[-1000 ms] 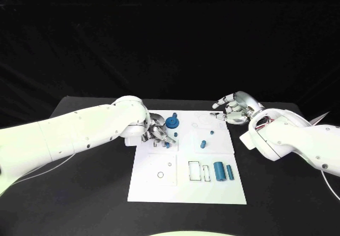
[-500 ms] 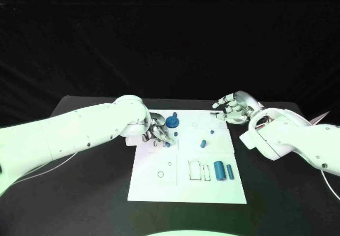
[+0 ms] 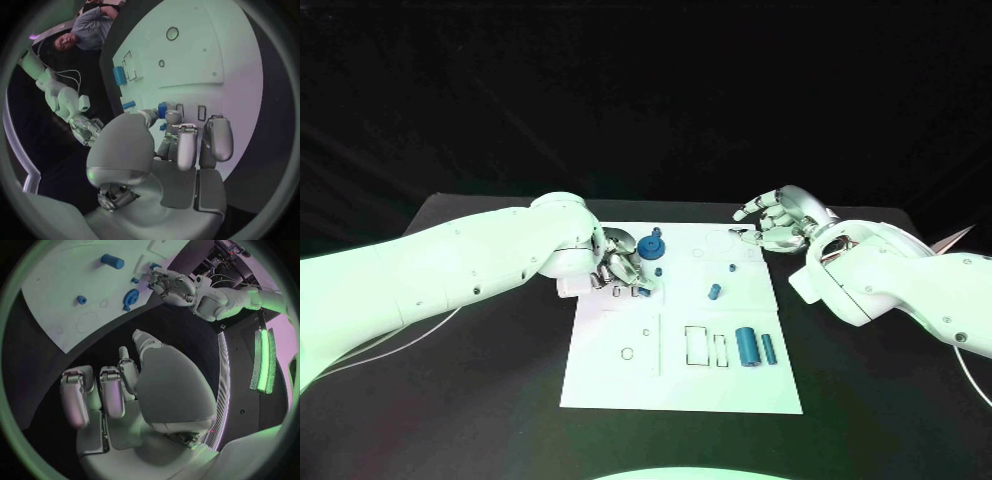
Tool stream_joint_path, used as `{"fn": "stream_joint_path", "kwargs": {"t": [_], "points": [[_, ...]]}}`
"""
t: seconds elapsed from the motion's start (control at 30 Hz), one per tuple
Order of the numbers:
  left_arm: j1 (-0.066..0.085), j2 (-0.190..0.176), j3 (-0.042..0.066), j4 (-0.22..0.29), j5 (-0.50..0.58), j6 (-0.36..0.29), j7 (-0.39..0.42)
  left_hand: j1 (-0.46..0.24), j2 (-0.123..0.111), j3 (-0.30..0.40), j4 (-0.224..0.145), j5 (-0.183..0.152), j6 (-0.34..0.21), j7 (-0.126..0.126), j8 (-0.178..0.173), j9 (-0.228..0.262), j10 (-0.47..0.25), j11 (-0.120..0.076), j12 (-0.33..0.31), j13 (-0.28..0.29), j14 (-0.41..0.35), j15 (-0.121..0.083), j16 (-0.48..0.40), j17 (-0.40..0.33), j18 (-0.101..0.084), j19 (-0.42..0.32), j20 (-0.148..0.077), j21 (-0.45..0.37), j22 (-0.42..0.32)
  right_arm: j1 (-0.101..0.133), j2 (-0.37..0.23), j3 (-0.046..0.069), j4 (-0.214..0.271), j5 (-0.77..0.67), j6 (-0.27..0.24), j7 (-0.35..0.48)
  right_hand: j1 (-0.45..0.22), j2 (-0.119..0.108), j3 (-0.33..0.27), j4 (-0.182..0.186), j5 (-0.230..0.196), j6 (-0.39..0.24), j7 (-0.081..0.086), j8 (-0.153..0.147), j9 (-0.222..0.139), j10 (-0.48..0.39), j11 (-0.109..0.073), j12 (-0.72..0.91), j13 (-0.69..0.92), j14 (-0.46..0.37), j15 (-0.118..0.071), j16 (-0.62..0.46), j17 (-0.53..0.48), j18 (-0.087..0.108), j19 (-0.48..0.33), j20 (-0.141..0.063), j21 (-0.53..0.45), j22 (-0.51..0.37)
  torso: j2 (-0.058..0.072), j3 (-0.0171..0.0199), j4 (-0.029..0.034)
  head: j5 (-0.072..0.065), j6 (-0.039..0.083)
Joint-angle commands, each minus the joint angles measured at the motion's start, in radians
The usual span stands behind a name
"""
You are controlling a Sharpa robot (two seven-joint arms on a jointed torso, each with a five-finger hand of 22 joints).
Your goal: Assemble the parts on the task board
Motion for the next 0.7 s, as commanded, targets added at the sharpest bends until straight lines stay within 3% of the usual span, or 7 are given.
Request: {"fn": "stream_joint_path", "kwargs": {"t": [0.03,0.4,0.7], "points": [[0.001,-0.009,0.004,0.015,0.055,-0.033,0.005,-0.007,-0.007,0.128,-0.117,-0.005,-0.002,-0.006,0.005,0.104,0.008,0.0,0.007,0.002,0.063,-0.008,0.004,0.177,-0.008,0.002,-0.006,0.002,0.001,-0.001,0.0,0.0,0.0,-0.005,0.015,0.001,-0.002,-0.008,0.005,-0.001,0.006,-0.009,-0.001,0.006,0.0,0.003,-0.001,0.003,0.041,0.089,-0.005,-0.003,0.2,-0.011,0.099,-0.006,-0.006,0.255,0.0,-0.0004,0.0004,0.002,0.002],[0.0,-0.057,0.008,0.062,0.052,-0.095,0.005,-0.026,-0.017,0.162,-0.134,-0.01,0.003,-0.009,0.012,0.118,0.032,-0.003,0.029,0.028,0.067,-0.01,0.007,0.183,-0.01,0.009,-0.008,0.006,0.009,-0.002,-0.003,0.0,0.0,-0.005,0.015,0.002,-0.002,-0.008,0.006,-0.001,0.007,-0.009,-0.001,0.006,0.0,0.003,-0.001,0.002,0.041,0.089,-0.005,-0.003,0.2,-0.011,0.099,-0.006,-0.006,0.255,-0.001,0.0006,0.0029,0.006,-0.002],[-0.007,-0.087,0.005,0.105,-0.048,-0.163,0.009,-0.032,-0.023,0.183,-0.147,-0.01,0.005,-0.011,0.019,0.127,0.045,-0.005,0.043,0.044,0.068,-0.013,0.009,0.186,-0.01,0.011,-0.009,0.006,0.011,-0.003,-0.002,0.0,-0.002,-0.005,0.015,0.004,-0.002,-0.008,0.006,-0.001,0.007,-0.009,-0.001,0.006,0.0,0.003,-0.001,0.002,0.041,0.089,-0.005,-0.003,0.2,-0.011,0.099,-0.006,-0.006,0.255,-0.001,-0.0004,0.0011,0.012,-0.003]]}}
